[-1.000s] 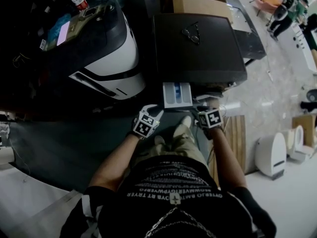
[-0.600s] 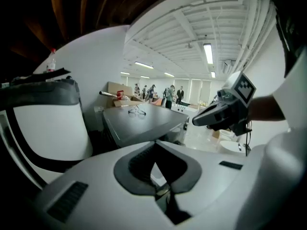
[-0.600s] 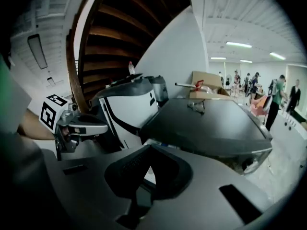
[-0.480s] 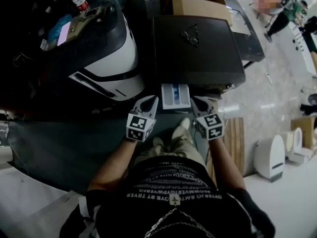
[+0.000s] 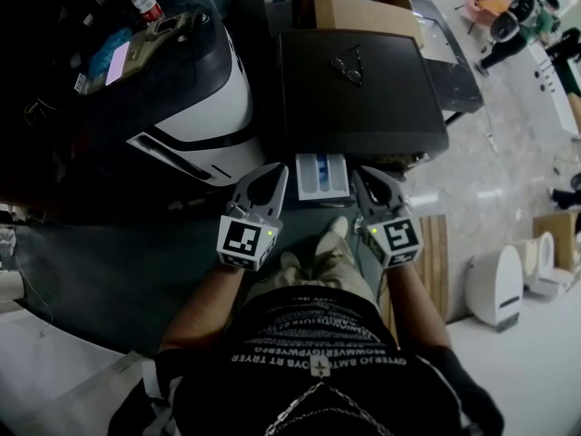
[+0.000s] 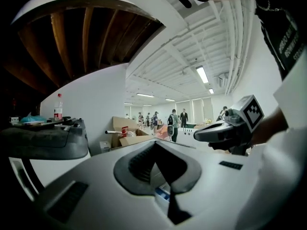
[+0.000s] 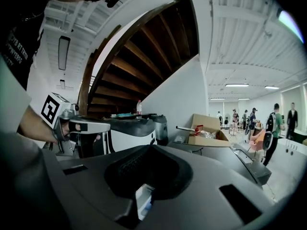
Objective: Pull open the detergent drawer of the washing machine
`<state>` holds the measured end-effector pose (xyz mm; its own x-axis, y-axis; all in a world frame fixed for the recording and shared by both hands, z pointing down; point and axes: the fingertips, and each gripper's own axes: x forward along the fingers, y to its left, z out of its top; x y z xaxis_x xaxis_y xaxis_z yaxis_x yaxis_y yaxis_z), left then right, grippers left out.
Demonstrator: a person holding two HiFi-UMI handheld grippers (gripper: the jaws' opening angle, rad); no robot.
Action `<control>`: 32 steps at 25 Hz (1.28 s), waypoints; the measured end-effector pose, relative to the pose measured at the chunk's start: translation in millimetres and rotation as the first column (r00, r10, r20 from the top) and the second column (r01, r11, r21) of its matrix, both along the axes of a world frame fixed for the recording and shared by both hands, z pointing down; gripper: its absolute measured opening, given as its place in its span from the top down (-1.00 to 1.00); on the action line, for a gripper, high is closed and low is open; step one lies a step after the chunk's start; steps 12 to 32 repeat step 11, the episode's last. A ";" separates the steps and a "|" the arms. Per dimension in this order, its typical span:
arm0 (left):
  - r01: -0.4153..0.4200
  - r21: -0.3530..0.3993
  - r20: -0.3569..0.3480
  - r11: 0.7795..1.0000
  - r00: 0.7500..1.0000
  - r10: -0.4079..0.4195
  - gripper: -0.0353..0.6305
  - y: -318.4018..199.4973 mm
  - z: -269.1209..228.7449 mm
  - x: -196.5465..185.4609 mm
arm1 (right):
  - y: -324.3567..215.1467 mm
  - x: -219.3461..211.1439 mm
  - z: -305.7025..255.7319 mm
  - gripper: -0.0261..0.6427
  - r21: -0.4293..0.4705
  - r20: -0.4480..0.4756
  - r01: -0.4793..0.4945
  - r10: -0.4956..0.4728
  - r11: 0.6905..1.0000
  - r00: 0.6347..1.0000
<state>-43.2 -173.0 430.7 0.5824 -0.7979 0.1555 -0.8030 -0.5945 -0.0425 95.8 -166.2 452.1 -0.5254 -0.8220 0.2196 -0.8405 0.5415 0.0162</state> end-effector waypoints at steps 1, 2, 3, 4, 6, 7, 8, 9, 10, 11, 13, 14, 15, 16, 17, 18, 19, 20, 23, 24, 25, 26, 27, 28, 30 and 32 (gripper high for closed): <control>-0.001 0.004 -0.005 1.000 1.000 0.001 0.88 0.4 -3.4 -1.0 | 1.4 -2.3 -5.9 0.92 0.009 0.000 0.007 -0.007 1.000 1.000; -0.001 0.009 -0.008 1.000 1.000 0.001 0.88 0.6 -6.9 -2.2 | 2.8 -4.2 -11.1 0.92 0.016 -0.001 0.012 -0.012 1.000 1.000; -0.001 0.014 -0.009 1.000 1.000 0.001 0.88 0.8 -10.5 -3.3 | 4.0 -5.5 -15.5 0.92 0.026 0.001 0.015 -0.016 1.000 1.000; -0.002 0.021 -0.010 1.000 1.000 0.002 0.88 1.1 -14.0 -4.5 | 5.1 -6.6 -19.7 0.92 0.035 0.005 0.017 -0.017 0.999 1.000; -0.003 0.032 -0.007 0.999 1.000 0.003 0.88 1.7 -20.4 -7.2 | 7.0 -9.1 -27.1 0.92 0.051 0.014 0.015 -0.016 0.999 1.000; -0.003 0.036 -0.005 0.999 1.000 0.003 0.88 1.8 -22.9 -8.9 | 7.7 -10.8 -30.2 0.92 0.056 0.016 0.014 -0.014 0.998 1.000; -0.002 0.039 -0.004 0.999 1.000 0.002 0.88 1.9 -25.0 -10.9 | 8.3 -12.7 -32.7 0.92 0.061 0.017 0.013 -0.014 0.998 1.000; -0.001 0.042 -0.004 0.999 1.000 0.002 0.88 1.9 -26.7 -13.0 | 8.9 -14.9 -34.7 0.92 0.064 0.016 0.014 -0.015 0.998 1.000; -0.001 0.044 -0.005 0.999 1.000 0.001 0.88 1.9 -28.2 -15.2 | 9.5 -17.2 -36.5 0.92 0.067 0.015 0.016 -0.017 0.998 1.000; 0.000 0.045 -0.005 0.999 1.000 0.000 0.88 1.9 -29.6 -17.4 | 10.0 -19.5 -38.2 0.92 0.070 0.014 0.018 -0.019 0.997 1.000; 0.000 0.045 -0.005 0.999 1.000 0.000 0.88 1.9 -29.6 -17.4 | 10.0 -19.5 -38.2 0.92 0.070 0.014 0.018 -0.019 0.997 1.000; 0.000 0.045 -0.005 0.999 1.000 0.000 0.88 1.9 -29.6 -17.4 | 10.0 -19.5 -38.2 0.92 0.070 0.014 0.018 -0.019 0.997 1.000; 0.000 0.045 -0.005 0.999 1.000 0.000 0.88 1.9 -29.6 -17.4 | 10.0 -19.5 -38.2 0.92 0.070 0.014 0.018 -0.019 0.997 1.000; 0.000 0.045 -0.005 0.999 1.000 0.000 0.88 1.9 -29.6 -17.4 | 10.0 -19.5 -38.2 0.92 0.070 0.014 0.018 -0.019 0.997 1.000; 0.000 0.045 -0.005 0.999 1.000 0.000 0.88 1.9 -29.6 -17.4 | 10.0 -19.5 -38.2 0.92 0.070 0.014 0.018 -0.019 0.997 1.000; 0.000 0.045 -0.005 0.999 1.000 0.000 0.88 1.9 -29.6 -17.4 | 10.0 -19.5 -38.2 0.92 0.070 0.014 0.018 -0.019 0.997 1.000; 0.000 0.045 -0.005 0.999 1.000 0.000 0.88 1.9 -29.6 -17.4 | 10.0 -19.5 -38.2 0.92 0.070 0.014 0.018 -0.019 0.997 1.000; 0.000 0.045 -0.005 0.999 1.000 0.000 0.88 1.9 -29.6 -17.4 | 10.0 -19.5 -38.2 0.92 0.070 0.014 0.018 -0.019 0.997 1.000; 0.000 0.045 -0.005 0.999 1.000 0.000 0.88 1.9 -29.6 -17.4 | 10.0 -19.5 -38.2 0.92 0.070 0.014 0.018 -0.019 0.997 1.000; 0.000 0.045 -0.005 0.999 1.000 0.000 0.88 1.9 -29.6 -17.4 | 10.0 -19.5 -38.2 0.92 0.070 0.014 0.018 -0.019 0.997 1.000; 0.000 0.045 -0.005 0.999 1.000 0.000 0.88 1.9 -29.6 -17.4 | 10.0 -19.5 -38.2 0.92 0.070 0.014 0.018 -0.019 0.997 1.000; 0.000 0.045 -0.005 0.999 1.000 0.000 0.88 1.9 -29.6 -17.4 | 10.0 -19.5 -38.2 0.92 0.070 0.014 0.018 -0.019 0.997 1.000; 0.000 0.045 -0.005 0.999 1.000 0.000 0.88 1.9 -29.6 -17.4 | 10.0 -19.5 -38.2 0.92 0.070 0.014 0.018 -0.019 0.997 1.000; 0.000 0.045 -0.005 0.999 1.000 0.000 0.88 1.9 -29.6 -17.4 | 10.0 -19.5 -38.2 0.92 0.070 0.014 0.018 -0.019 0.997 1.000; 0.000 0.045 -0.005 0.999 1.000 0.000 0.88 1.9 -29.6 -17.4 | 10.0 -19.5 -38.2 0.92 0.070 0.014 0.018 -0.019 0.997 1.000; 0.000 0.045 -0.005 0.999 1.000 0.000 0.88 1.9 -29.6 -17.4 | 10.0 -19.5 -38.2 0.92 0.070 0.014 0.018 -0.019 0.997 1.000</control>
